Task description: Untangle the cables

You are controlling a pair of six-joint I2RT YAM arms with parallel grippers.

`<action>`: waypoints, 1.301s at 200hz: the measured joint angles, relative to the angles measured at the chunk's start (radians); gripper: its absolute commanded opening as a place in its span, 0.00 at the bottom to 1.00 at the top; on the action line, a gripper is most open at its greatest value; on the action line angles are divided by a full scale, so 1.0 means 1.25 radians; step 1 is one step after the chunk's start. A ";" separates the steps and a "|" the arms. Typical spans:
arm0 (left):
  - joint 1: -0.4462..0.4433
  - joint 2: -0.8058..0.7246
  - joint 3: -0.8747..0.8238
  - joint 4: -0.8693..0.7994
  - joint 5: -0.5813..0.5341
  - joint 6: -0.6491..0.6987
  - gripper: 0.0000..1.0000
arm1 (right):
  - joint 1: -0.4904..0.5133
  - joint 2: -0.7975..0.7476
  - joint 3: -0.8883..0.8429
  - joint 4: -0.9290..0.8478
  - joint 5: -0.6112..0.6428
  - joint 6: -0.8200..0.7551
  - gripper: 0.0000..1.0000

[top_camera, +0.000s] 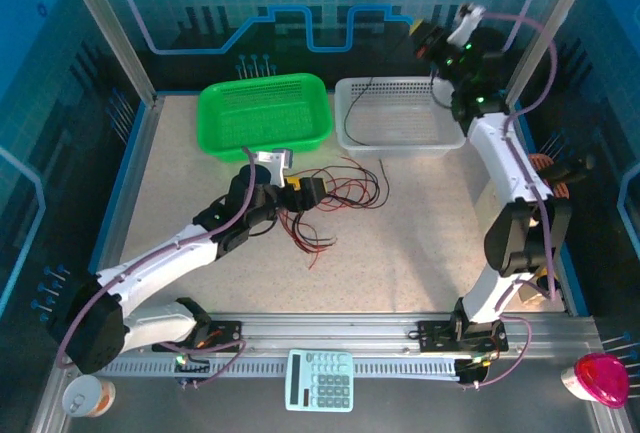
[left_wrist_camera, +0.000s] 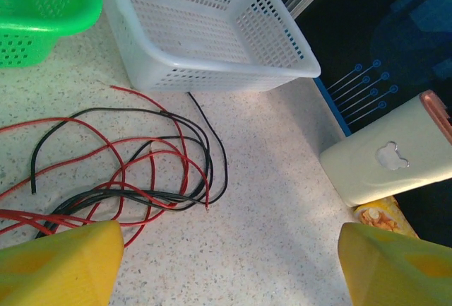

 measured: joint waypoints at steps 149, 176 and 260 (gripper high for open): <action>0.000 -0.051 0.009 -0.076 -0.021 -0.001 0.86 | -0.001 0.312 0.106 -0.386 0.221 -0.199 0.60; 0.000 -0.051 0.009 -0.077 -0.021 -0.001 0.88 | -0.022 0.306 0.103 -0.403 0.220 -0.202 0.84; -0.001 -0.061 0.010 -0.104 -0.031 0.000 0.91 | -0.022 0.100 0.022 -0.377 0.214 -0.207 0.92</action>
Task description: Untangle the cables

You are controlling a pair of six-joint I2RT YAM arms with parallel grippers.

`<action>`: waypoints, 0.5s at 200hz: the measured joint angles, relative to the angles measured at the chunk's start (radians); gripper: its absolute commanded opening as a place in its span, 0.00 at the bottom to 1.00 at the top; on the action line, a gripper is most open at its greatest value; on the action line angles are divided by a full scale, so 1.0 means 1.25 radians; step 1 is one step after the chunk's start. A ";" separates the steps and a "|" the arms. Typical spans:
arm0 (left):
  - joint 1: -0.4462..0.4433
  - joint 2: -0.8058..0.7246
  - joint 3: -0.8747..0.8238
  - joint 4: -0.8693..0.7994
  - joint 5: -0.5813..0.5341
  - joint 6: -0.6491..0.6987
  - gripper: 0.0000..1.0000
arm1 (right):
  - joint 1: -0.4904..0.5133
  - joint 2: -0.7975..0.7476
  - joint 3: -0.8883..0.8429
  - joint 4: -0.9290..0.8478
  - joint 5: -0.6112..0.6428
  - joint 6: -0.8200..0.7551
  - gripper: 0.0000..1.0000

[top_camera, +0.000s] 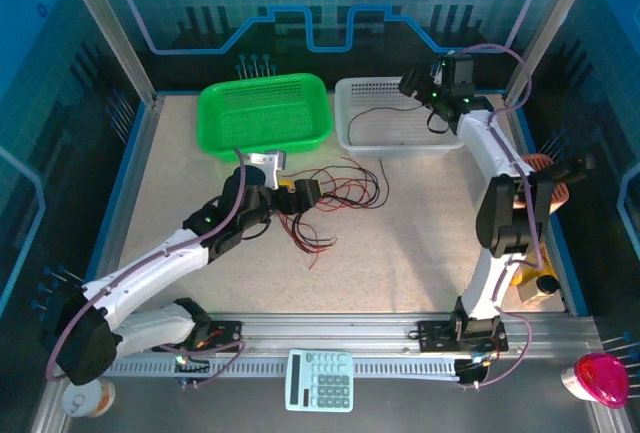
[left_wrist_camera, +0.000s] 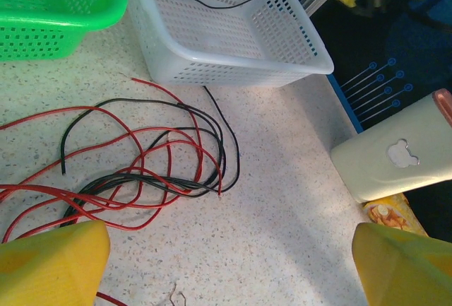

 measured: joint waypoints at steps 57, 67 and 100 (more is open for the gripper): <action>-0.001 -0.046 0.000 -0.044 -0.025 -0.001 0.93 | 0.034 -0.164 -0.107 0.033 -0.051 0.009 0.87; -0.001 -0.059 0.000 -0.057 -0.031 -0.006 0.93 | 0.055 -0.191 -0.132 0.034 -0.060 0.008 0.87; -0.001 -0.106 -0.027 -0.093 -0.057 -0.036 0.96 | 0.155 -0.289 -0.264 0.045 -0.081 -0.001 0.85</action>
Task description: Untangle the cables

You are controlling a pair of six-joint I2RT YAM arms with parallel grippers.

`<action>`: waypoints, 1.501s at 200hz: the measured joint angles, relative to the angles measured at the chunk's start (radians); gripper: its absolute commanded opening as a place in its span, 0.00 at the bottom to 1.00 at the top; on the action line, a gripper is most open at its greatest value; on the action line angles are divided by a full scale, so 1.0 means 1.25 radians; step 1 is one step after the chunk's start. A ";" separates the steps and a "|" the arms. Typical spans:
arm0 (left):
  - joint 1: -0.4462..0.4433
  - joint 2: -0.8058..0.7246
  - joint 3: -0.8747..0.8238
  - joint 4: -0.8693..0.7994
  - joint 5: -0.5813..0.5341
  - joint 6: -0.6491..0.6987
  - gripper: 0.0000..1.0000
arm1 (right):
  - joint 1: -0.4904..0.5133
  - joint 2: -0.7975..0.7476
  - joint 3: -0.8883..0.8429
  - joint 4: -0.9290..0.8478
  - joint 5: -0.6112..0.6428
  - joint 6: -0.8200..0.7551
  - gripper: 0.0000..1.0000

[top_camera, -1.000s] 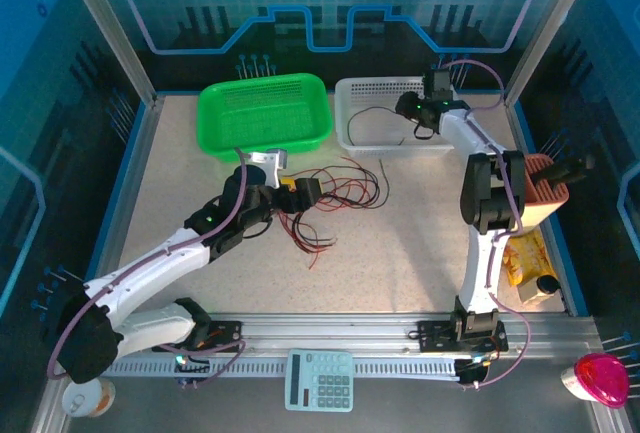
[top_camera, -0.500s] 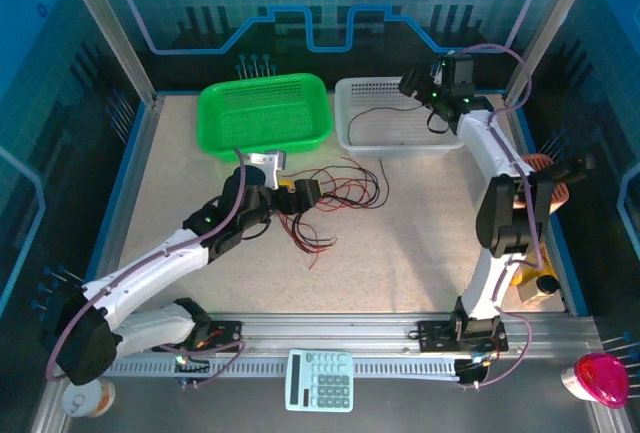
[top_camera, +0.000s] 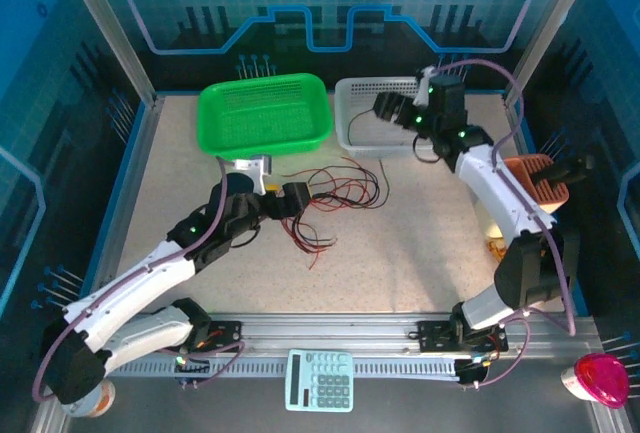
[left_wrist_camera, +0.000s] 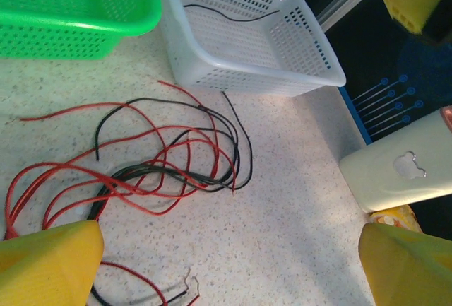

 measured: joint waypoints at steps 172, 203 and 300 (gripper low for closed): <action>0.000 -0.024 -0.060 -0.206 -0.035 -0.069 0.99 | 0.478 -0.062 -0.419 0.001 0.052 0.007 0.47; 0.000 -0.040 -0.064 -0.215 -0.045 -0.070 0.99 | 0.498 -0.002 -0.415 0.019 0.052 0.019 0.47; 0.000 -0.063 -0.065 -0.227 -0.057 -0.089 0.99 | 0.499 0.154 -0.291 0.039 0.052 0.013 0.45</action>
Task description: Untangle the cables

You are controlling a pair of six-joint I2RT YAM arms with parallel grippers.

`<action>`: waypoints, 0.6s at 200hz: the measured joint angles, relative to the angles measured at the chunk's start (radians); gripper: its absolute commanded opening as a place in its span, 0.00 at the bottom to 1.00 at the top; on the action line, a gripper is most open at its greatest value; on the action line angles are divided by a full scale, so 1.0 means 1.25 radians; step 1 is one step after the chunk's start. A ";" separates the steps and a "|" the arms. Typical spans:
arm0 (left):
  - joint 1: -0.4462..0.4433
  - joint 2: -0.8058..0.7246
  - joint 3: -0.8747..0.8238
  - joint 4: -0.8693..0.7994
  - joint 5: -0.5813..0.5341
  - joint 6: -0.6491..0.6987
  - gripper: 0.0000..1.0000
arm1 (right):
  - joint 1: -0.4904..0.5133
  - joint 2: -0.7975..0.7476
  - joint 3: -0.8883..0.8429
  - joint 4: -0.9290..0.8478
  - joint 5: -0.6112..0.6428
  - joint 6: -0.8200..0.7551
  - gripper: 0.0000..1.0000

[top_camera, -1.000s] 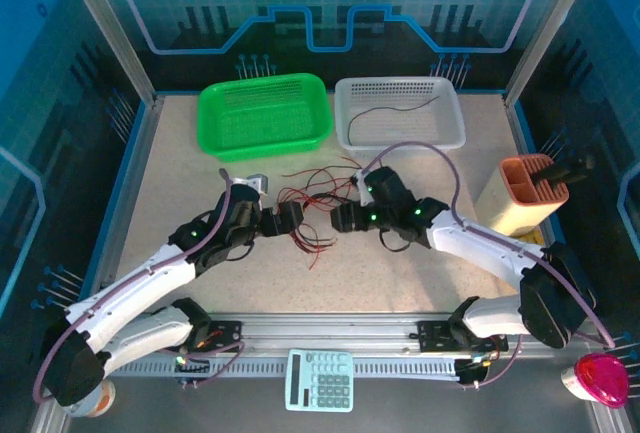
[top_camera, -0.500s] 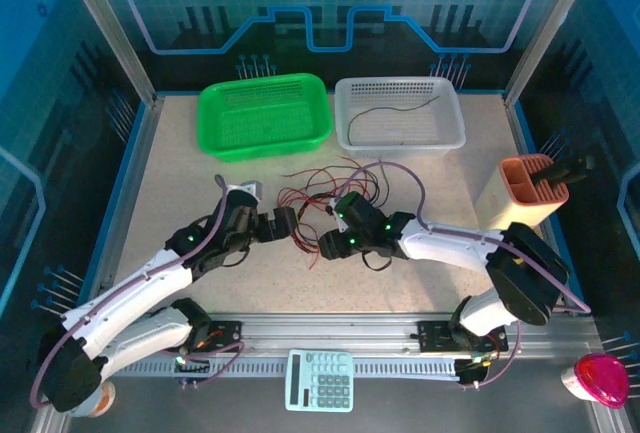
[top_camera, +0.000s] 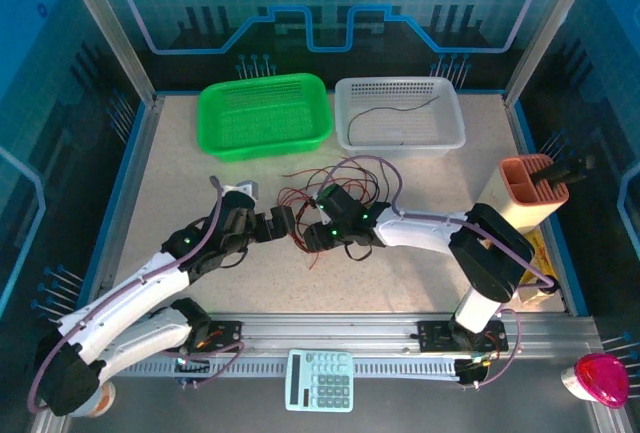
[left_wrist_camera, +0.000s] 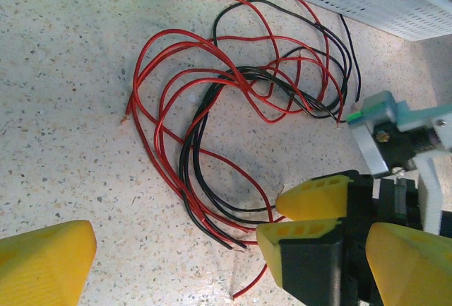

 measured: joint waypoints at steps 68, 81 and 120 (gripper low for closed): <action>0.000 -0.009 -0.001 -0.006 -0.002 0.000 0.99 | -0.004 0.036 0.001 0.005 -0.003 -0.005 0.18; 0.000 -0.009 -0.001 -0.005 -0.002 0.000 0.99 | -0.010 0.041 0.001 0.009 -0.012 -0.004 0.04; 0.000 -0.009 -0.003 -0.006 -0.002 0.000 0.99 | -0.035 0.029 0.001 0.010 -0.049 0.001 0.00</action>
